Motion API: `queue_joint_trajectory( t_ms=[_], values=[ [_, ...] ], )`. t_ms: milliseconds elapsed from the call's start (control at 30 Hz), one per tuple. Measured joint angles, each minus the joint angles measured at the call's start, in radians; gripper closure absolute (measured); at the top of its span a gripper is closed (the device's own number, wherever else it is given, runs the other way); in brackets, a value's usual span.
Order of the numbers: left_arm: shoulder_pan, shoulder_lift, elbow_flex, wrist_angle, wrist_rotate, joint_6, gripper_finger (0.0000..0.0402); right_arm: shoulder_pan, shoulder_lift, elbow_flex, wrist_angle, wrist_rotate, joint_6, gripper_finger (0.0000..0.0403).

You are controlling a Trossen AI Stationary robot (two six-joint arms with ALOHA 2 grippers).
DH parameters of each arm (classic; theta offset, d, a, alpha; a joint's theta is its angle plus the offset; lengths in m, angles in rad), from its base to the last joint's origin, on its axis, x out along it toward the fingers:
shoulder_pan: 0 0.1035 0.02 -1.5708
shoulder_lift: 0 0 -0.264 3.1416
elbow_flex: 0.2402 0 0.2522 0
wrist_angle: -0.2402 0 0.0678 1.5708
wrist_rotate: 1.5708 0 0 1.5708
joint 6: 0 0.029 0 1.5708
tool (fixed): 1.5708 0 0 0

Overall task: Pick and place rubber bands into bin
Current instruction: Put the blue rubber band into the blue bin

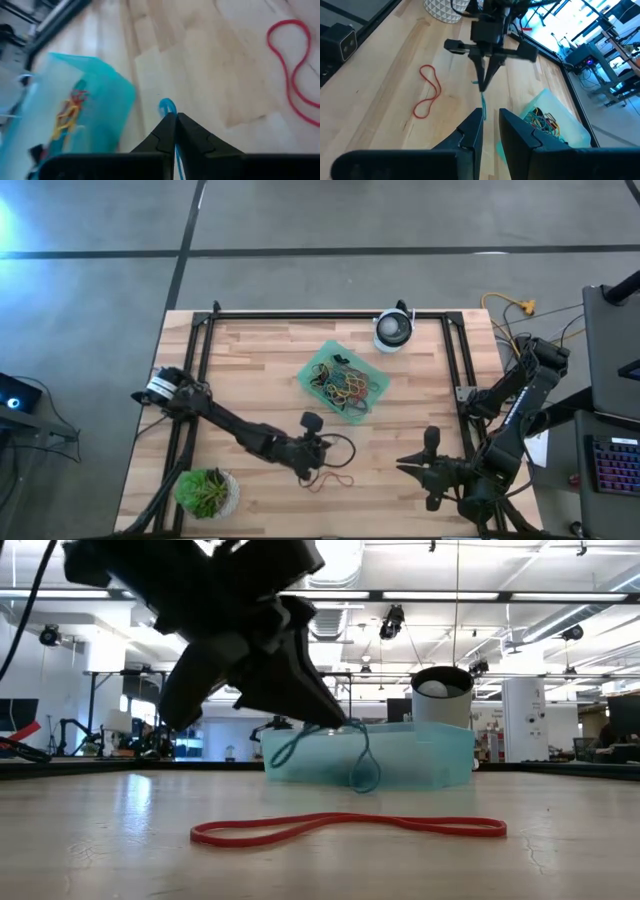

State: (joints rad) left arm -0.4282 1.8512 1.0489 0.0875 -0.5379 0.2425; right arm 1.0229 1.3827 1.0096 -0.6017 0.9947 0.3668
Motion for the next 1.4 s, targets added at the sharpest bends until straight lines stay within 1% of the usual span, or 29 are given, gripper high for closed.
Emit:
queue_joint_trajectory(
  t_ms=[100, 267, 400, 467, 700, 767, 933, 1033, 1133, 1233, 1400],
  values=[
    [-0.008, -0.016, 0.0, -0.002, -0.045, 0.032, 0.0401, 0.0, 0.0, 0.0, 0.0, 0.0, 0.0, 0.0346],
    [-0.003, -0.053, 0.0, -0.001, -0.073, 0.072, 0.0401, 0.0, 0.0, 0.0, 0.003, 0.0, 0.0, 0.0346],
    [0.015, -0.08, 0.0, 0.003, -0.14, 0.176, 0.0401, 0.0, 0.0, 0.0, 0.006, 0.0, 0.0, 0.0346],
    [0.04, -0.095, 0.0, 0.01, -0.159, 0.212, 0.0401, 0.0, 0.0, 0.0, 0.007, 0.0, 0.0, 0.0346],
    [0.189, -0.124, 0.0, 0.009, -0.149, 0.217, 0.0401, 0.0, 0.0, 0.0, 0.008, 0.0, 0.0, 0.0346],
    [0.237, -0.124, 0.0, 0.008, -0.125, 0.218, 0.0401, 0.0, 0.0, 0.0, 0.008, 0.0, 0.0, 0.0346],
    [0.359, -0.121, 0.002, 0.022, 0.019, 0.212, 0.0401, 0.0, 0.0, 0.0, 0.008, 0.0, 0.0, 0.0346],
    [0.412, -0.121, 0.0, 0.067, 0.044, 0.21, 0.0401, 0.0, 0.0, 0.0, 0.008, 0.0, 0.0, 0.0346],
    [0.452, -0.121, -0.001, 0.081, 0.062, 0.209, 0.0401, 0.0, 0.0, 0.0, 0.008, 0.0, 0.0, 0.0346],
    [0.482, -0.121, -0.001, 0.086, 0.123, 0.205, 0.0402, 0.0, 0.0, 0.0, 0.008, 0.0, 0.0, 0.0346],
    [0.501, -0.121, -0.004, 0.088, 0.186, 0.136, 0.0401, 0.0, 0.0, 0.0, 0.008, 0.0, 0.0, 0.0346]
  ],
)
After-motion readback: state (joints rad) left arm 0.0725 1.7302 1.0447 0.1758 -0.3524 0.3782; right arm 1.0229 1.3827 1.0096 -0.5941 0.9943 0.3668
